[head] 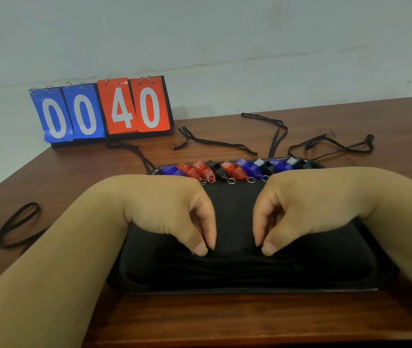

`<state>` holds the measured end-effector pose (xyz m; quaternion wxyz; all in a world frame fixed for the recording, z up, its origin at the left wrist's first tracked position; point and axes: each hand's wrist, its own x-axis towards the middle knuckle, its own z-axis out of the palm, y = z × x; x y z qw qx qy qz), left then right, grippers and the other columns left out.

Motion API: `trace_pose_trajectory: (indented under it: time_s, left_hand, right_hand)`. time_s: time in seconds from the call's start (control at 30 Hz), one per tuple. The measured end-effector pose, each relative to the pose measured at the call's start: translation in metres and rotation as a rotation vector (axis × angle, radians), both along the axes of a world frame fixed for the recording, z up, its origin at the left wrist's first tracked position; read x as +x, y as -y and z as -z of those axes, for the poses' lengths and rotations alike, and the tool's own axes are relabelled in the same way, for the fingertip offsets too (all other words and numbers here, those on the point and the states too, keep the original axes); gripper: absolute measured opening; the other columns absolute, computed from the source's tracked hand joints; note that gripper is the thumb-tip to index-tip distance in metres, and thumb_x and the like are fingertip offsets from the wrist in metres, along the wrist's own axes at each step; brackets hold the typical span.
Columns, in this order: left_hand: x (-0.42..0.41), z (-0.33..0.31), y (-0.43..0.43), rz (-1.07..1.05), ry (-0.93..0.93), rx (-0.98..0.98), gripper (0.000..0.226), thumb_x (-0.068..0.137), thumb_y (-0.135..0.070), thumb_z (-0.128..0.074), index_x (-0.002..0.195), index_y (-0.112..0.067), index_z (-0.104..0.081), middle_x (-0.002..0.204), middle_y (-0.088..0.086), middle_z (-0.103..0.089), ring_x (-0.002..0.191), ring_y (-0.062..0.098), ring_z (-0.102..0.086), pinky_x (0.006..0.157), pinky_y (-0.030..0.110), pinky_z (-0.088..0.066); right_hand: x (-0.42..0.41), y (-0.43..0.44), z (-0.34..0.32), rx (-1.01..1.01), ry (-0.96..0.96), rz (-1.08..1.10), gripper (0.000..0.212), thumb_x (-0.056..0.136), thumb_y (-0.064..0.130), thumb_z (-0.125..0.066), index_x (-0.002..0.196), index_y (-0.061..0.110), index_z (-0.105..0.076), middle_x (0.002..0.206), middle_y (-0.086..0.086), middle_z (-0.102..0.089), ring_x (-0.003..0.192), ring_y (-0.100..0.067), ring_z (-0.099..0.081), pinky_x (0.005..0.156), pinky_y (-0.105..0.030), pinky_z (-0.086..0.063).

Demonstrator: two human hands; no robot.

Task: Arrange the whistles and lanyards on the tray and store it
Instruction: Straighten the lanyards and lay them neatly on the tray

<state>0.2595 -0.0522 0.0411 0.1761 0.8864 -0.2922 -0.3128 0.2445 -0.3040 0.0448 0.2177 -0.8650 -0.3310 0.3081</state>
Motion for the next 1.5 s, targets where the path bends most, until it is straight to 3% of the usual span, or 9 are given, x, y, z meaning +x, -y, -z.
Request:
trace_pose_trajectory:
  time_s: [0.1,0.2,0.33,0.43,0.7,0.87,1.0,1.2,1.5]
  left_hand:
    - [-0.002,-0.001,0.001,-0.007,0.063,-0.035,0.018,0.084,-0.012,-0.082,0.086,-0.029,-0.080,0.078,-0.010,-0.079,0.082,0.015,-0.077,0.088,0.044,-0.062]
    - [-0.003,-0.017,-0.006,-0.043,0.019,-0.067,0.012,0.085,-0.014,-0.082,0.095,-0.020,-0.081,0.087,0.000,-0.081,0.085,0.017,-0.076,0.092,0.045,-0.060]
    - [-0.006,-0.041,-0.021,-0.139,0.188,-0.082,0.016,0.087,-0.025,-0.081,0.101,-0.031,-0.077,0.091,-0.010,-0.078,0.086,0.006,-0.073,0.088,0.032,-0.056]
    - [-0.017,-0.060,-0.048,-0.273,0.310,-0.106,0.021,0.087,-0.030,-0.080,0.105,-0.036,-0.072,0.088,-0.013,-0.076,0.081,0.000,-0.070,0.081,0.024,-0.052]
    - [-0.071,-0.052,-0.167,-0.608,0.559,-0.037,0.027,0.085,-0.041,-0.079,0.108,-0.042,-0.066,0.101,-0.021,-0.067,0.097,0.003,-0.064,0.087,0.025,-0.052]
    - [-0.090,-0.024,-0.233,-0.729,0.557,-0.001,0.033,0.079,-0.049,-0.080,0.107,-0.048,-0.063,0.113,-0.022,-0.064,0.106,0.001,-0.061,0.095,0.029,-0.050]
    - [-0.092,-0.002,-0.244,-0.689,0.636,0.055,0.033,0.082,-0.054,-0.076,0.107,-0.036,-0.062,0.102,-0.022,-0.053,0.104,0.010,-0.058,0.082,0.024,-0.043]
    - [-0.088,0.020,-0.242,-0.729,0.549,-0.019,0.062,0.085,-0.052,-0.075,0.141,-0.032,-0.057,0.133,-0.013,-0.060,0.113,0.006,-0.055,0.093,0.022,-0.041]
    - [-0.082,0.025,-0.240,-0.726,0.600,-0.035,0.028,0.087,-0.040,-0.078,0.113,-0.034,-0.071,0.111,-0.017,-0.061,0.104,0.005,-0.060,0.089,0.023,-0.047]
  right_hand:
    - [0.001,-0.001,0.000,0.049,0.015,0.030,0.018,0.089,0.024,-0.076,0.107,0.023,-0.077,0.101,0.013,-0.075,0.092,-0.001,-0.069,0.080,-0.011,-0.050]
    - [0.001,-0.004,-0.003,0.103,0.035,0.092,0.022,0.088,0.025,-0.078,0.110,0.025,-0.077,0.102,0.015,-0.075,0.096,-0.002,-0.070,0.086,-0.017,-0.053]
    - [-0.004,-0.018,-0.024,0.065,0.097,0.130,0.026,0.088,0.032,-0.077,0.114,0.031,-0.073,0.108,0.014,-0.075,0.101,0.000,-0.070,0.094,-0.021,-0.051]
    - [-0.010,-0.042,-0.047,-0.003,0.202,0.130,0.025,0.090,0.038,-0.074,0.115,0.034,-0.071,0.110,0.016,-0.073,0.092,0.008,-0.067,0.085,-0.015,-0.047]
    - [-0.016,-0.160,-0.047,0.021,0.412,0.066,0.026,0.089,0.041,-0.073,0.114,0.033,-0.069,0.110,0.018,-0.062,0.090,0.004,-0.057,0.076,-0.021,-0.043]
    - [-0.008,-0.238,-0.028,-0.018,0.488,-0.041,0.038,0.090,0.041,-0.071,0.126,0.031,-0.064,0.126,0.010,-0.060,0.112,-0.010,-0.056,0.091,-0.027,-0.045]
    - [0.001,-0.282,-0.015,-0.013,0.516,-0.075,0.048,0.092,0.032,-0.071,0.138,0.029,-0.058,0.140,0.006,-0.056,0.124,-0.015,-0.053,0.101,-0.031,-0.044]
    - [0.016,-0.305,0.008,0.051,0.488,-0.070,0.034,0.089,0.024,-0.074,0.122,0.029,-0.069,0.125,0.009,-0.065,0.113,-0.011,-0.059,0.098,-0.030,-0.048]
    - [0.016,-0.309,0.012,0.080,0.521,-0.060,0.011,0.093,0.026,-0.070,0.101,0.028,-0.078,0.100,0.013,-0.071,0.095,-0.006,-0.064,0.093,-0.032,-0.055]
